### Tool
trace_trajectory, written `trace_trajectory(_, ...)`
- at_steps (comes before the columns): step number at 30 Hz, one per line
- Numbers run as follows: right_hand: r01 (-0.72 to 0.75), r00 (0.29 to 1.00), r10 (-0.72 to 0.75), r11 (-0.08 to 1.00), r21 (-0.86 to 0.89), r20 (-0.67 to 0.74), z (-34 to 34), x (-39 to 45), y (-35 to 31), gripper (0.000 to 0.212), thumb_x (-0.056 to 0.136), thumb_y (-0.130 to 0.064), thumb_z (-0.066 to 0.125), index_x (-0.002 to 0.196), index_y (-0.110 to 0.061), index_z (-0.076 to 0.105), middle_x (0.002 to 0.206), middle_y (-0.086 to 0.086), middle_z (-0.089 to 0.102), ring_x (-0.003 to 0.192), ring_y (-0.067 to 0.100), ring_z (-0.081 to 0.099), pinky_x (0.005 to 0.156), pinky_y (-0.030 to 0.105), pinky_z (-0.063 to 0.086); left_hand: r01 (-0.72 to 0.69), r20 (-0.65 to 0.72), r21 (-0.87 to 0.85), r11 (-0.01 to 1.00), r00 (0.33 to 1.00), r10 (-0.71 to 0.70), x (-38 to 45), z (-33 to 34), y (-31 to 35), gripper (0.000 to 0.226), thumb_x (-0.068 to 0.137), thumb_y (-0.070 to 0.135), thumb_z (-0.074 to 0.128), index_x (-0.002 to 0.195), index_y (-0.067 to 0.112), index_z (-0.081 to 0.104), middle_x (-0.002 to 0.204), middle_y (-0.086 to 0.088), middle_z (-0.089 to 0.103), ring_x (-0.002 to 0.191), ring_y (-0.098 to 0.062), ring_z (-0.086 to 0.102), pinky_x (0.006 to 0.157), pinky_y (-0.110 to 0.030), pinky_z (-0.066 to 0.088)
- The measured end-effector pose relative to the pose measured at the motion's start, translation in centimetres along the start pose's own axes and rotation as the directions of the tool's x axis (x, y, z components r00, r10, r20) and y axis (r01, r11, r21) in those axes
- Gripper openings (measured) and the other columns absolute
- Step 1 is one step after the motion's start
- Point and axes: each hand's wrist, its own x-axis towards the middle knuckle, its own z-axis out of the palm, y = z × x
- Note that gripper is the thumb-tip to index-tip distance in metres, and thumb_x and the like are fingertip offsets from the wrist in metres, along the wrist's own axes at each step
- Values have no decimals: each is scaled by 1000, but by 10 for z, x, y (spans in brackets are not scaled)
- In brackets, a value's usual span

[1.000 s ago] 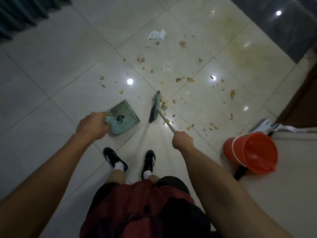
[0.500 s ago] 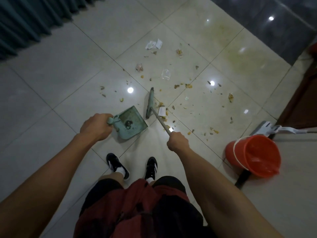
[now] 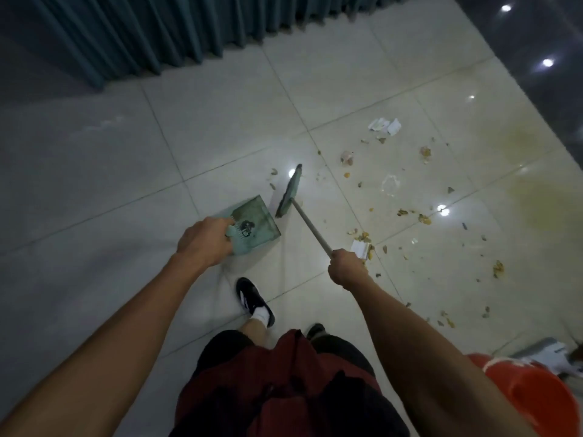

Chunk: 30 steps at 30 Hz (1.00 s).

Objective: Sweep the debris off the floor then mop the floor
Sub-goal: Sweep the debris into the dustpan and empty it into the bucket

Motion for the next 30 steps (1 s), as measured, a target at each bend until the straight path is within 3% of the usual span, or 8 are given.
trace_trajectory(6, 53, 999, -53, 999, 10, -2, -21, 30, -72, 32, 95, -22, 47, 122, -11, 59, 110, 11, 63, 90, 29, 64, 77, 43, 60, 77, -46, -5, 997, 996, -78, 30, -41, -50, 26, 88, 19, 59, 109, 30, 67, 109, -10, 69, 90, -32, 65, 68, -29, 41)
trace_trajectory(12, 92, 995, -93, 995, 32, 37, -41, 71, -120, 27, 94, -21, 49, 116, -10, 58, 100, 9, 60, 82, 28, 63, 74, 44, 61, 106, -72, 20, 994, 992, -104, 70, -63, -60, 37, 93, 19, 58, 127, 32, 65, 117, -13, 68, 98, -36, 66, 70, -29, 43)
trace_trajectory(21, 155, 983, -160, 986, 67, 88, -79, 143, -154, 28, 91, -17, 49, 116, -9, 59, 104, 12, 61, 84, 30, 62, 74, 41, 59, 158, -49, 38, 987, 986, -156, 130, -100, -31, 21, 87, 16, 59, 104, 26, 67, 100, -12, 69, 88, -36, 65, 68, -33, 47)
trace_trajectory(30, 212, 975, -203, 970, -117, 85, -113, 184, -158, 35, 95, -11, 52, 130, -8, 53, 113, 9, 60, 97, 26, 65, 80, 38, 57, 146, -43, 98, 984, 989, -142, 172, -113, -5, 17, 86, 17, 58, 98, 28, 65, 98, -12, 67, 86, -38, 64, 72, -37, 53)
